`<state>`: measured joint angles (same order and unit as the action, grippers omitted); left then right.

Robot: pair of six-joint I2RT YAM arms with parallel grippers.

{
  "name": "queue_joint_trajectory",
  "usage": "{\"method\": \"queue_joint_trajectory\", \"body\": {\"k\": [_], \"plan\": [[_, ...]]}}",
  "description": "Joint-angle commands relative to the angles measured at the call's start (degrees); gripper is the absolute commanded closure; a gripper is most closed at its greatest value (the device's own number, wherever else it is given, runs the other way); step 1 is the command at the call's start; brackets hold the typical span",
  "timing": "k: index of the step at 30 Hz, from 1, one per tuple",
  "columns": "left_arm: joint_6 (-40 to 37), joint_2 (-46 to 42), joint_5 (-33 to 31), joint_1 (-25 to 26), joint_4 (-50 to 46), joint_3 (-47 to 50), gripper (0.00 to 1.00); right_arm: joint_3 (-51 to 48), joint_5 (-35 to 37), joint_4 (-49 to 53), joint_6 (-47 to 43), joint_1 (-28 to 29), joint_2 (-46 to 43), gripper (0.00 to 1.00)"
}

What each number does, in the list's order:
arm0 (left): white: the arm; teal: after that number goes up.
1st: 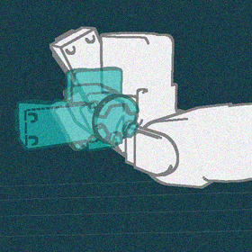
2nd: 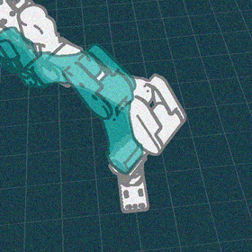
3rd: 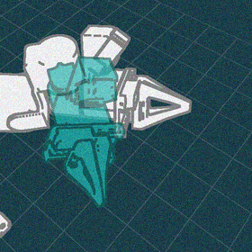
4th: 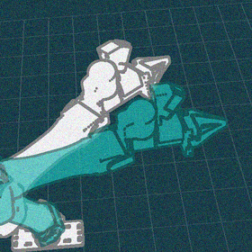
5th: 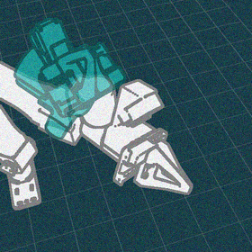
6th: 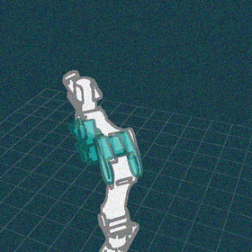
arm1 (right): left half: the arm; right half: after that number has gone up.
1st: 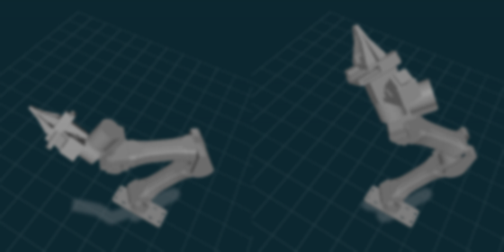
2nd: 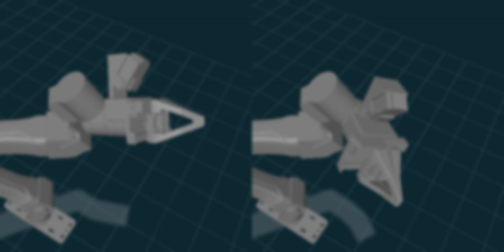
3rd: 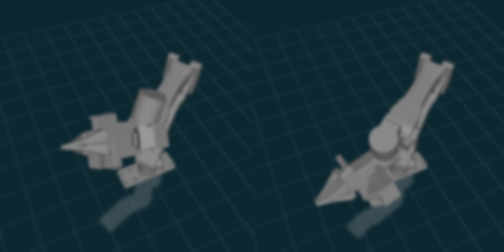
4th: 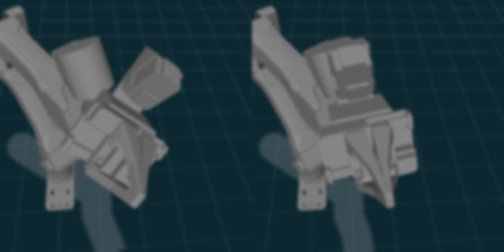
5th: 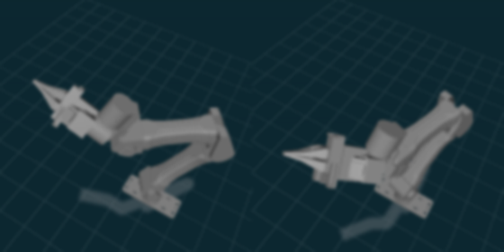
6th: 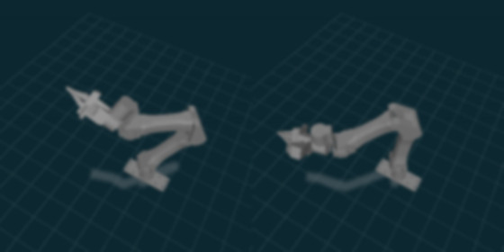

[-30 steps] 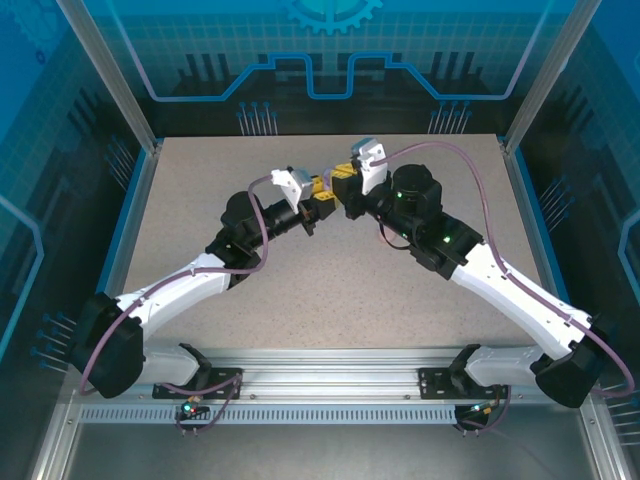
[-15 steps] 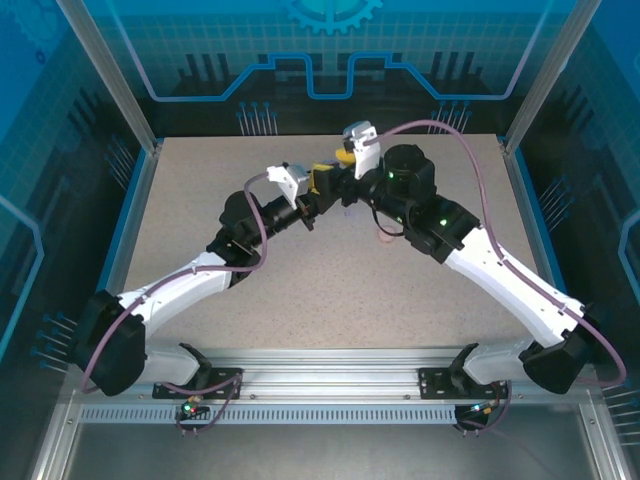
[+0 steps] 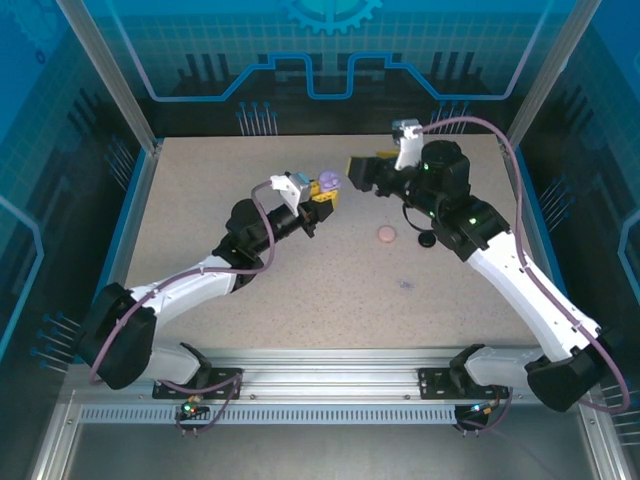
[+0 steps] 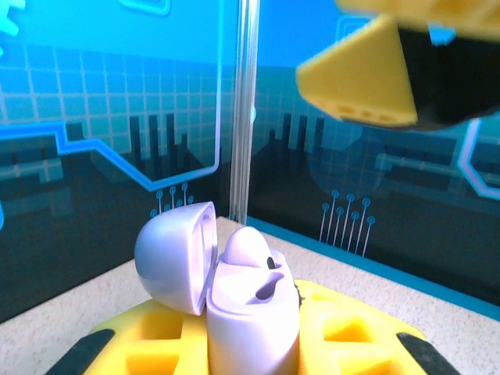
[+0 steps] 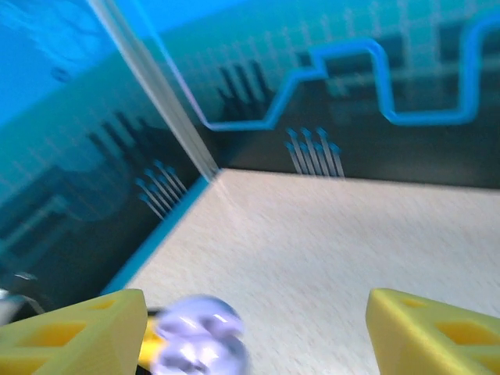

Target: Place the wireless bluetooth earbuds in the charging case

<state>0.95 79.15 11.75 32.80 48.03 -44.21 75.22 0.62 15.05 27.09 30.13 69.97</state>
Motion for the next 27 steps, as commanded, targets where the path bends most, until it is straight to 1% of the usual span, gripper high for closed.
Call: {"method": "queue_joint_trajectory", "body": {"k": [1,3,5,7,10,11,13,17,21,24,27], "plan": [[-0.78,2.14,-3.84,-0.54,4.21,2.13,1.0,-5.47,1.13,6.03,6.01,-2.61,-1.27,0.24],[-0.99,3.73,-4.93,-0.55,5.35,3.17,1.0,-9.77,3.78,8.93,6.88,-4.03,-1.37,0.24],[-1.3,5.21,-5.41,-0.58,6.57,3.52,1.0,-13.94,5.42,11.86,9.73,-6.41,-0.67,0.24],[-1.47,5.85,-6.18,-0.56,5.12,2.38,1.0,-18.2,7.28,13.8,12.46,-8.31,-0.38,0.24],[0.15,7.4,-4.99,-0.54,4.42,1.23,1.0,-23.63,8.82,16.97,17.38,-10.85,-0.35,0.24],[0.99,7.78,-4.98,-0.41,4.51,1.09,1.0,-24.48,9.32,18.99,18.94,-11.79,-0.13,0.23],[2.06,7.83,-5.52,-0.23,4.54,1.47,1.0,-27.06,12.65,23.45,21.79,-12.75,-0.37,0.23],[3.5,6.75,-5.84,-0.11,4.24,2.43,1.0,-30.83,15.97,27.95,25.78,-15.82,-4.07,0.23],[3.82,7.09,-5.92,0.13,4.4,2.39,1.0,-33.05,16.38,32.24,28.57,-20.29,-5.89,0.23],[3.88,7.78,-5.51,0.13,4.95,2.11,1.0,-35.47,12.94,31.03,28.68,-23.35,-6.04,0.23],[3.91,8.34,-5.15,0.17,5.6,2.13,1.0,-37.08,10.62,29.55,28.88,-24.33,-4.81,0.23]]}}
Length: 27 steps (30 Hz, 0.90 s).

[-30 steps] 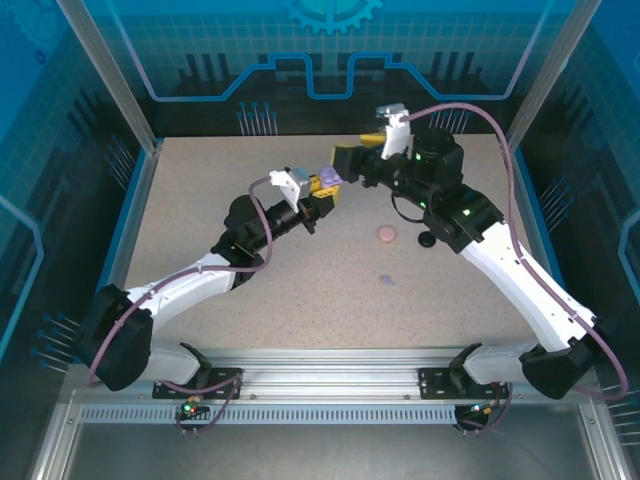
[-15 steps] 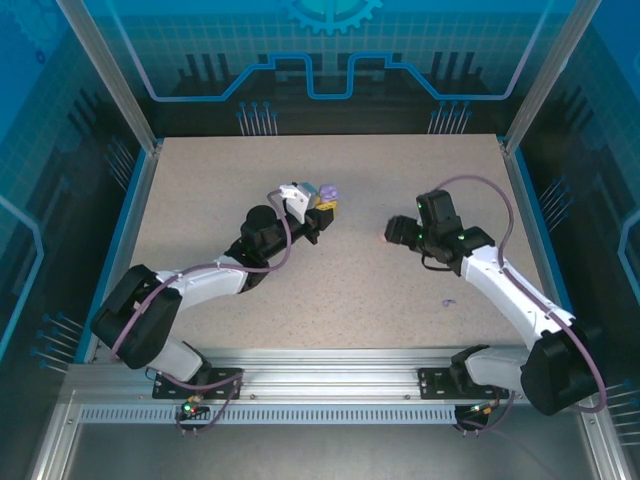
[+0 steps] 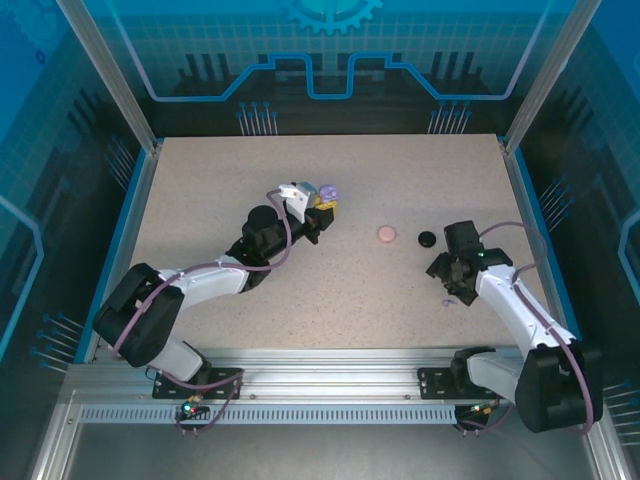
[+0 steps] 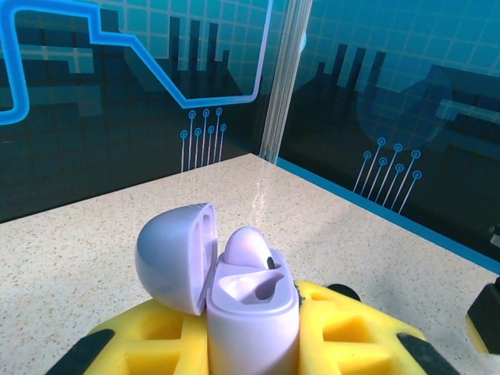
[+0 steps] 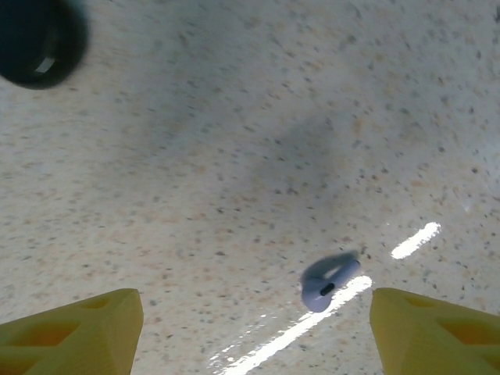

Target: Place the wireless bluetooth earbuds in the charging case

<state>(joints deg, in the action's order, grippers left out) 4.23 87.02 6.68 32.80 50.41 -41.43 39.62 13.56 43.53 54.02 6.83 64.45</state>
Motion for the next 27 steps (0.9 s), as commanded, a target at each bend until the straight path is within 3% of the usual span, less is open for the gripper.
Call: {"method": "queue_joint_trajectory", "body": {"k": [1,8,17,22,27], "plan": [[0.57,0.46,0.08,0.2,3.29,-0.59,1.0,-1.89,-2.69,0.63,2.23,-1.33,1.32,0.23],[0.05,1.0,0.49,0.19,3.99,-0.52,1.0,-2.98,-3.87,-5.61,-1.38,-3.7,2.84,0.23],[-0.41,1.92,0.63,0.24,4.8,-0.81,1.0,-1.93,-5.38,-5.05,-2.27,-6.64,7.47,0.24],[-0.61,2.45,0.66,0.16,4.97,-0.95,1.0,-3.92,-9.86,-9.04,-1.34,-6.02,10.39,0.26],[-0.83,2.52,0.53,0.23,5.01,-0.99,1.0,-4.37,-11.27,-11.0,1.57,-1.66,12.15,0.28]]}}
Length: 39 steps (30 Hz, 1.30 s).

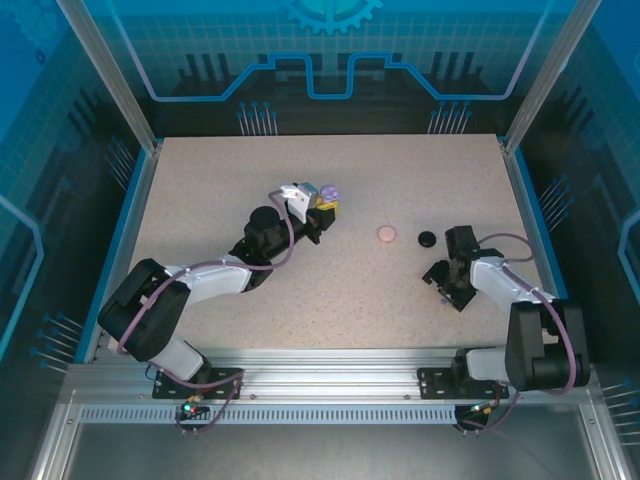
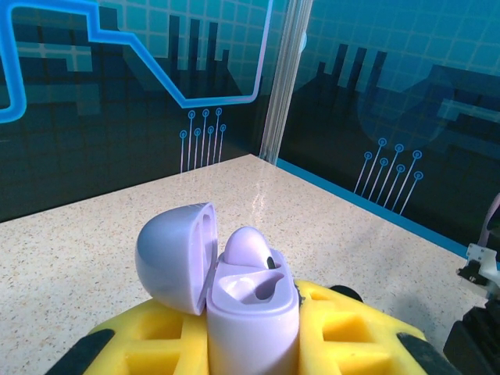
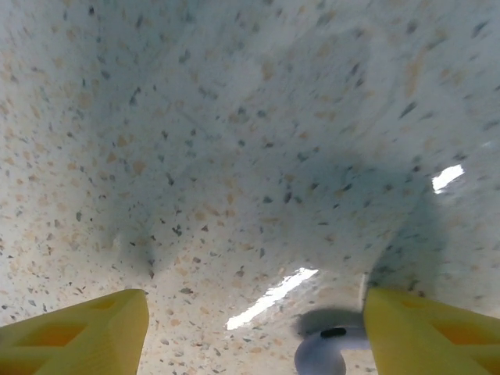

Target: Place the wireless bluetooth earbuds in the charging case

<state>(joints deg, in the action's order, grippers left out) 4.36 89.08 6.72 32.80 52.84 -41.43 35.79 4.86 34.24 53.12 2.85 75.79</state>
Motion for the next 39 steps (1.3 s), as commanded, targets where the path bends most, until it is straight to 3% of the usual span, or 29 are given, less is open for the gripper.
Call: {"method": "queue_joint_trajectory", "body": {"k": [1,9,12,19,28,39], "plan": [[-1.0,0.4,0.49,0.21,2.58,-0.9,1.0,-0.42,-3.05,-2.01,3.42,3.46,0.94,0.28],[-0.99,0.44,0.4,0.18,2.36,-0.91,1.0,5.2,-4.3,-4.57,9.68,16.29,2.81,0.28],[-0.94,0.23,0.44,0.2,2.18,-0.88,1.0,9.39,0.45,-0.17,8.91,19.13,2.86,0.28],[-0.93,-0.06,0.57,0.22,2.29,-0.63,1.0,9.81,8.84,6.14,6.34,19.82,2.22,0.29],[-0.59,-0.06,1.09,0.19,3.05,-0.56,1.0,4.74,6.8,4.03,17.53,20.16,1.85,0.35],[-1.37,-0.45,1.45,0.08,3.1,0.13,1.0,6.19,4.28,1.81,22.19,20.21,7.65,0.5]]}}
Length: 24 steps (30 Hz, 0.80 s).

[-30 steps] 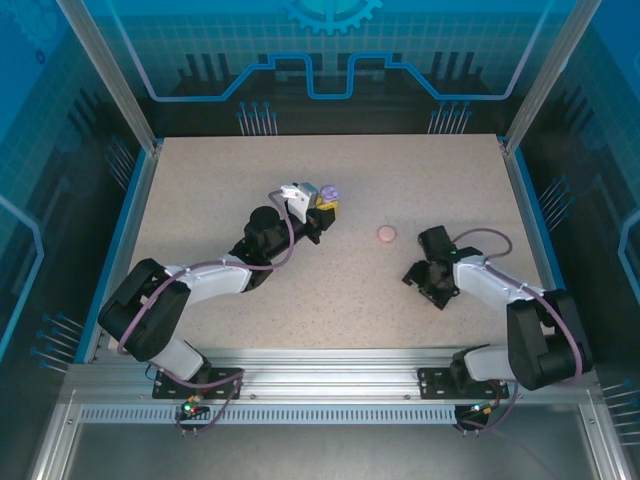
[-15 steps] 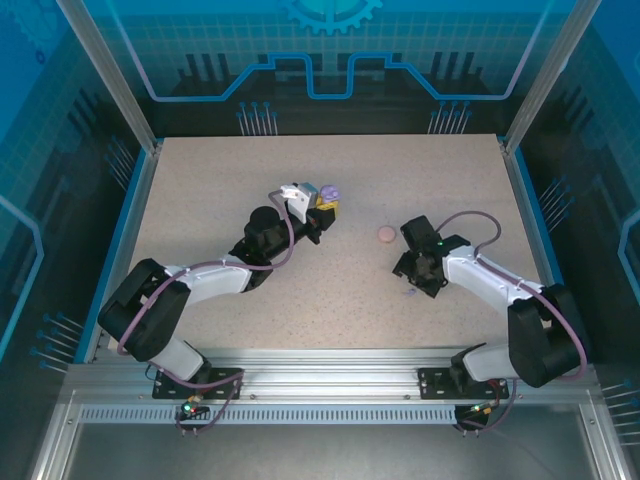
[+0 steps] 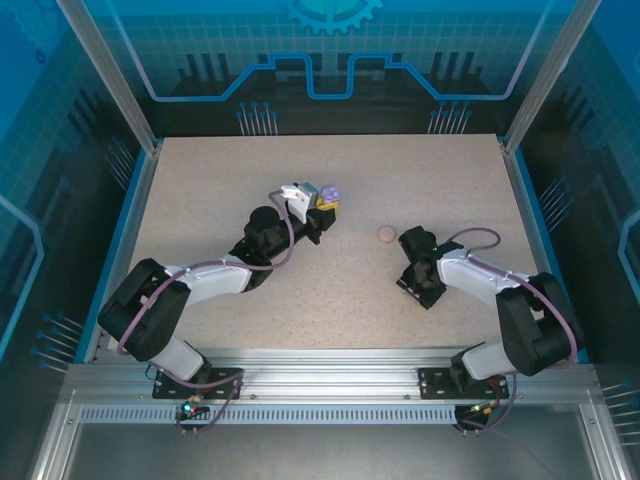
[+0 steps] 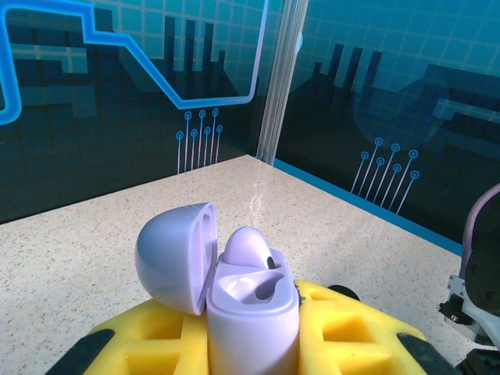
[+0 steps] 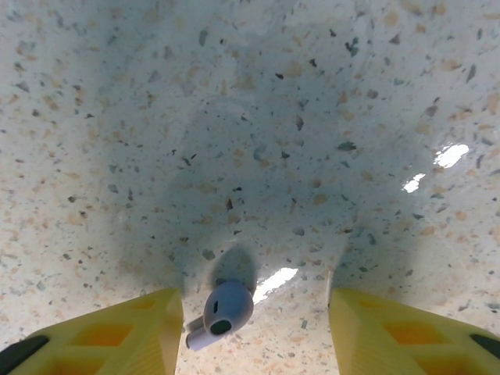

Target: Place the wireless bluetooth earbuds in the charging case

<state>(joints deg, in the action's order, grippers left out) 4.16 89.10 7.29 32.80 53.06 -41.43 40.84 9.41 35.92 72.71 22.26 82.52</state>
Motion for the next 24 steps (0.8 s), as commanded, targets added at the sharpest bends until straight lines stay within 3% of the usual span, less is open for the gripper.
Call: {"method": "queue_joint_trajectory", "body": {"k": [1,11,24], "plan": [[-1.23,-0.42,0.95,0.15,2.84,0.13,1.0,1.34,-0.1,0.31,2.63,0.82,1.28,0.51],[-1.72,-0.68,1.09,0.11,2.84,0.31,1.0,3.11,1.48,0.29,2.34,0.81,3.76,0.58],[-1.45,-0.42,1.76,0.13,2.15,-0.16,1.0,2.79,1.51,-1.9,0.12,0.59,4.02,0.81]]}}
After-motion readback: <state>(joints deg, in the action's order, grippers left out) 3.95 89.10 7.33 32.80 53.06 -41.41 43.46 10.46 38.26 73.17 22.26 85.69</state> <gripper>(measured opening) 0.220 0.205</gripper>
